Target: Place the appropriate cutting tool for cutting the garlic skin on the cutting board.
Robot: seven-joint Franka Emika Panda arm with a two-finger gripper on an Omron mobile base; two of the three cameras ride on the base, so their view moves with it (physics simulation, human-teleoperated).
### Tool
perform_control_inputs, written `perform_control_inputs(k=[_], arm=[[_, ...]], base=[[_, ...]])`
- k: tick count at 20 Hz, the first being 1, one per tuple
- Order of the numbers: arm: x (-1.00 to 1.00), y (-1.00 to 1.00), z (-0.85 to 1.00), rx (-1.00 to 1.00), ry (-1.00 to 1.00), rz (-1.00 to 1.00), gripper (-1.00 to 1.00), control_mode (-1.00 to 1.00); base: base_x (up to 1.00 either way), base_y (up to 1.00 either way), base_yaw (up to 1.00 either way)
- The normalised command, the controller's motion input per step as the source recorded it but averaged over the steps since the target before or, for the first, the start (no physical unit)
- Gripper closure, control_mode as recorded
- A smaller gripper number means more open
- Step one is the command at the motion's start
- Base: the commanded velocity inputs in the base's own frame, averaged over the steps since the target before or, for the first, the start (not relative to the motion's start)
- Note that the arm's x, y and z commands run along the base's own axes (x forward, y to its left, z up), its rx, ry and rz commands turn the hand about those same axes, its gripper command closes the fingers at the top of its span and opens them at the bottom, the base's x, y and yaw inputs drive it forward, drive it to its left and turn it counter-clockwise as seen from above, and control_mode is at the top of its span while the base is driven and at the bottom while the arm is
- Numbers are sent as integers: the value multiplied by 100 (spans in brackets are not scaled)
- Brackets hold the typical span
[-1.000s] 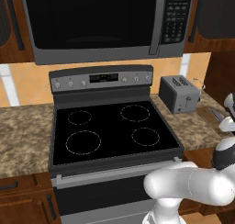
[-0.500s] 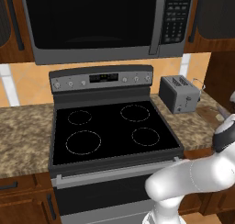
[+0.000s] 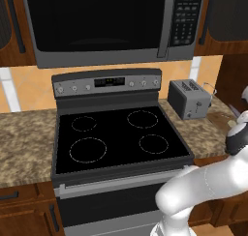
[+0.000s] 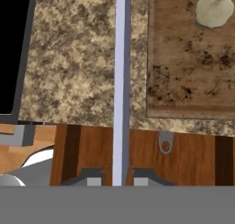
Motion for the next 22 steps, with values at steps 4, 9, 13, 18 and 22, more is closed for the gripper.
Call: perform_control_inputs(k=[4, 9, 13, 18, 22], arm=[[5, -65, 0, 1, 4, 0, 100, -100], [23, -37, 0, 0, 0, 0, 100, -100], [97, 0, -1, 0, 0, -2, 100, -100], [72, -20, -1, 0, 4, 0, 100, -100], [34, -26, -1, 0, 0, 0, 100, -100]], base=[[0, 0, 0], [0, 0, 0], [0, 0, 0], [0, 0, 0], [0, 0, 0]])
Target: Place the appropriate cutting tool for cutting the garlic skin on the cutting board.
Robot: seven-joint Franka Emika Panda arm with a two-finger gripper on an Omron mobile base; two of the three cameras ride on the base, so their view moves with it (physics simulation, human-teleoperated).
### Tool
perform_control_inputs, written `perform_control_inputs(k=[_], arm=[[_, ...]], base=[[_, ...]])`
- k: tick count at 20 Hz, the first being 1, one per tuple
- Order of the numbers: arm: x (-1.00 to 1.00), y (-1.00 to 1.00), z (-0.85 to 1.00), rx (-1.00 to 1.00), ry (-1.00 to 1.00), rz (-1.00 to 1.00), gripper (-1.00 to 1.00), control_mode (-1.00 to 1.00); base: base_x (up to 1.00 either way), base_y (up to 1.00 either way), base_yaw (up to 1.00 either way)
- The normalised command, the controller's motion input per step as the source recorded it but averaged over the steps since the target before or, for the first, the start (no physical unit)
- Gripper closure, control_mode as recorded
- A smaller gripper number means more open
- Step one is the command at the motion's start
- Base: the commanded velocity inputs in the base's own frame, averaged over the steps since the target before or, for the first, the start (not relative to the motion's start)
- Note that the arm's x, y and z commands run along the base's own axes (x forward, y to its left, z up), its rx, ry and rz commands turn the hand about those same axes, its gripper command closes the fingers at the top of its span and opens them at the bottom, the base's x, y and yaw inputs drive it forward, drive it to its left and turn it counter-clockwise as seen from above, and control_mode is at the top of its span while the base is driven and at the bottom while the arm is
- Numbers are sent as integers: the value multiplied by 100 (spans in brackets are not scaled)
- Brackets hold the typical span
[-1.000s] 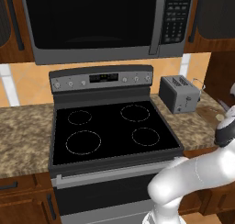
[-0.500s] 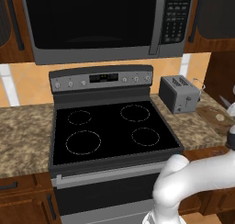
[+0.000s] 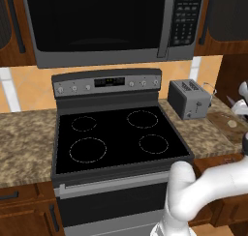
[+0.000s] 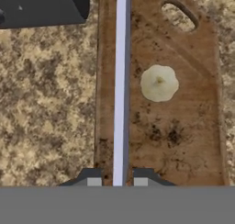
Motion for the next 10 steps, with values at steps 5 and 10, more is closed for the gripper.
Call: perform_control_inputs(k=[5, 10], arm=[[1, 2, -25, 0, 0, 0, 100, -100], [0, 1, -55, -4, -4, 0, 100, -100]], base=[[0, 0, 0], [0, 0, 0]])
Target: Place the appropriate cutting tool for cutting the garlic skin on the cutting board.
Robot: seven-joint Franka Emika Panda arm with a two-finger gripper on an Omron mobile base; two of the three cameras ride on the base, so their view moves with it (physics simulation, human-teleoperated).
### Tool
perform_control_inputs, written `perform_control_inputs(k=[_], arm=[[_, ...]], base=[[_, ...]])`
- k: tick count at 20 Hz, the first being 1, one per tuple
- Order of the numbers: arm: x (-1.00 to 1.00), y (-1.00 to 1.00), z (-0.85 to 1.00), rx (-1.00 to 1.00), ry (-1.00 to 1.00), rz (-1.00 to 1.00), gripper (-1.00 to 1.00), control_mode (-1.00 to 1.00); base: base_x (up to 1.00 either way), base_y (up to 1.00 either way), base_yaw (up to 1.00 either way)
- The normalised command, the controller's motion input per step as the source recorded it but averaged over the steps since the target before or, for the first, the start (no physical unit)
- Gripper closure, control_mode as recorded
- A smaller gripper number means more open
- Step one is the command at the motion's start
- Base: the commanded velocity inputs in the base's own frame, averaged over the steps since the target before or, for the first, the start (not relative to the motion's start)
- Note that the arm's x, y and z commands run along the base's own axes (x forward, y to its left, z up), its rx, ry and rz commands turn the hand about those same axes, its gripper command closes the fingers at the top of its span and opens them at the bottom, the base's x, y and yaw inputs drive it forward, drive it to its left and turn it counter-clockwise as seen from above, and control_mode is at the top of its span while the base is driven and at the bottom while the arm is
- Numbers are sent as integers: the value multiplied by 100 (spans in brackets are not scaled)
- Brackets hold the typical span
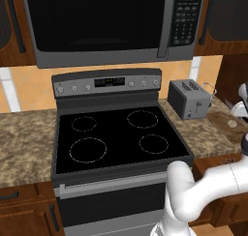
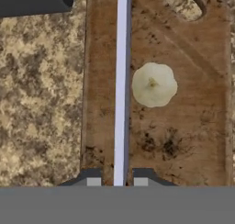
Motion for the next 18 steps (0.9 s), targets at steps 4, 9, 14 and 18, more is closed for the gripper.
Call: perform_control_inputs(k=[4, 9, 14, 18], arm=[[0, 2, -48, -3, -7, 1, 100, -100], [0, 17, -51, -3, -11, 11, 100, -100], [0, 2, -24, 0, -2, 16, 100, -100], [0, 0, 0, 0, 1, 9, 100, -100]], base=[[0, 0, 0], [0, 0, 0], [0, 0, 0], [0, 0, 0]])
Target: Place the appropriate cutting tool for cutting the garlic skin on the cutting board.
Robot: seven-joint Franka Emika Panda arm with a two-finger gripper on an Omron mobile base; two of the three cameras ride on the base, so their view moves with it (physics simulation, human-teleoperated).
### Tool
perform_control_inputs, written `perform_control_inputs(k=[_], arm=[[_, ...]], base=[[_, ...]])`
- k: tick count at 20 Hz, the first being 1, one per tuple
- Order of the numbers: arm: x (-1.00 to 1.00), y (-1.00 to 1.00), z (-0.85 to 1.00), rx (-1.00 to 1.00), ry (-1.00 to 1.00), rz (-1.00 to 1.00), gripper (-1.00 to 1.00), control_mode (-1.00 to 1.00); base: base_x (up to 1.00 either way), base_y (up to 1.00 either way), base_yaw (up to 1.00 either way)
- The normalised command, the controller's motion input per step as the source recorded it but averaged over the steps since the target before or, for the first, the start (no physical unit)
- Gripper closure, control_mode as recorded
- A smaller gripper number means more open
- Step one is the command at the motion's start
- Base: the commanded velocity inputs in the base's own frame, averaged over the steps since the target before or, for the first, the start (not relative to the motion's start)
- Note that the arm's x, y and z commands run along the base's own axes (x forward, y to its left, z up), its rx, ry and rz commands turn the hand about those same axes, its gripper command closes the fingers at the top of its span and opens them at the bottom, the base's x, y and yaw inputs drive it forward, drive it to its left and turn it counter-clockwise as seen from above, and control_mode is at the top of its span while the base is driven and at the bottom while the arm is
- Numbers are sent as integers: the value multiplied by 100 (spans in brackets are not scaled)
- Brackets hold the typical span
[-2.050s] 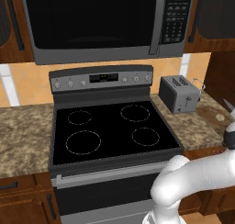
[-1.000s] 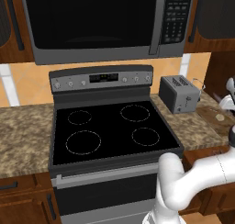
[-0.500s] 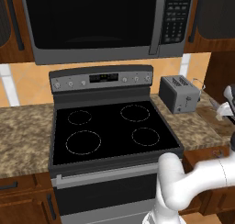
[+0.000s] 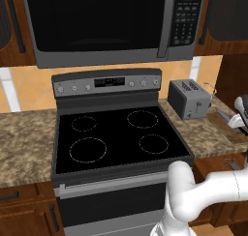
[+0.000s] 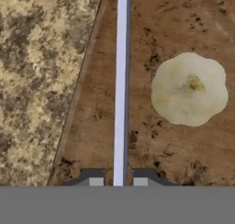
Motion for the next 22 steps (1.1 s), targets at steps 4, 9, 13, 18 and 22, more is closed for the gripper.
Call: perform_control_inputs(k=[4, 9, 13, 18, 22], arm=[[0, 0, 0, 0, 0, 1, 100, -100], [0, 0, 0, 0, 0, 4, -100, -100], [-25, 0, 0, 0, 0, 7, -100, -100], [-60, -6, 0, 2, 0, 8, -100, -100], [-60, -1, 30, 0, 0, 8, -100, -100]], base=[[0, 0, 0], [0, 0, 0], [0, 0, 0], [0, 0, 0], [0, 0, 0]])
